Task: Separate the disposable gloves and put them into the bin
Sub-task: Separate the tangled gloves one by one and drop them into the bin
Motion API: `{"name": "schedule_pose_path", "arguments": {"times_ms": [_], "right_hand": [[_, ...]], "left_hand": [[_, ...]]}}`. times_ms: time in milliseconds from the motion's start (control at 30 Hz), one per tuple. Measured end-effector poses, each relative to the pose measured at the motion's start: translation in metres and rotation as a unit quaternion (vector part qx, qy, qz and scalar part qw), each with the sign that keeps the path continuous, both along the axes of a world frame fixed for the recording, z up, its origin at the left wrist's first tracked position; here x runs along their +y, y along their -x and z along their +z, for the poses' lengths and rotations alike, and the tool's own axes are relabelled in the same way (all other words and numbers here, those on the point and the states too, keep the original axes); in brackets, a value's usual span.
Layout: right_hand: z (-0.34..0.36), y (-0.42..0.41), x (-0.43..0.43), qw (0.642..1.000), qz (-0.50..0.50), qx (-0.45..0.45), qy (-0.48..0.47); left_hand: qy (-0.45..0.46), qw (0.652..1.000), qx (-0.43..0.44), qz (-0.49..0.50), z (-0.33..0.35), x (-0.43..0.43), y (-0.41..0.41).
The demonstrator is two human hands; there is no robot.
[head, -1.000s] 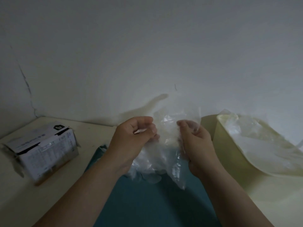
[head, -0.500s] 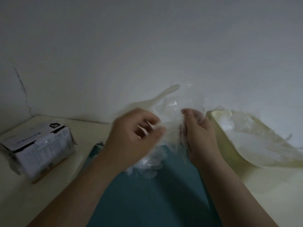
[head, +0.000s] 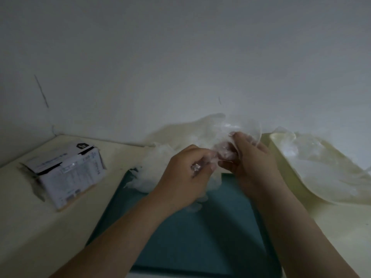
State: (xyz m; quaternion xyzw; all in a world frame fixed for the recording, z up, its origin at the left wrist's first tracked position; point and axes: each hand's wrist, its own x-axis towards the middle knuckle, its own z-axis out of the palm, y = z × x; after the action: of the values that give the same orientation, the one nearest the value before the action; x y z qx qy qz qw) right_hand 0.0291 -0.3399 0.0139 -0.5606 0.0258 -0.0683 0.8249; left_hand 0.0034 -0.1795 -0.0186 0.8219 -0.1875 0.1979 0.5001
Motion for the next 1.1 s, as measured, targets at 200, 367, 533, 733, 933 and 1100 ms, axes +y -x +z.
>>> {"name": "schedule_pose_path", "arguments": {"times_ms": [200, 367, 533, 733, 933, 1100], "right_hand": [[0.007, 0.001, -0.028, 0.953, -0.045, -0.046, 0.297], [0.013, 0.001, -0.041, 0.951, -0.010, -0.080, 0.299], [0.012, -0.001, -0.048, 0.899, 0.009, -0.104, 0.425], [0.021, 0.009, -0.052, 0.867, 0.228, -0.183, 0.404], [0.018, 0.006, -0.054, 0.874, 0.268, -0.127, 0.385], [0.015, 0.006, -0.055, 0.893, 0.266, -0.080, 0.355]], "left_hand": [[0.088, 0.990, 0.085, -0.069, 0.031, 0.023, 0.006], [0.163, 0.963, 0.116, -0.179, 0.047, 0.033, 0.012], [0.198, 0.909, 0.170, -0.326, 0.043, 0.028, 0.016], [0.221, 0.906, 0.185, -0.311, 0.040, 0.017, 0.019], [0.064, 0.981, 0.150, -0.106, 0.028, 0.015, 0.010], [0.056, 0.981, 0.164, -0.085, 0.027, 0.015, 0.009]]}}
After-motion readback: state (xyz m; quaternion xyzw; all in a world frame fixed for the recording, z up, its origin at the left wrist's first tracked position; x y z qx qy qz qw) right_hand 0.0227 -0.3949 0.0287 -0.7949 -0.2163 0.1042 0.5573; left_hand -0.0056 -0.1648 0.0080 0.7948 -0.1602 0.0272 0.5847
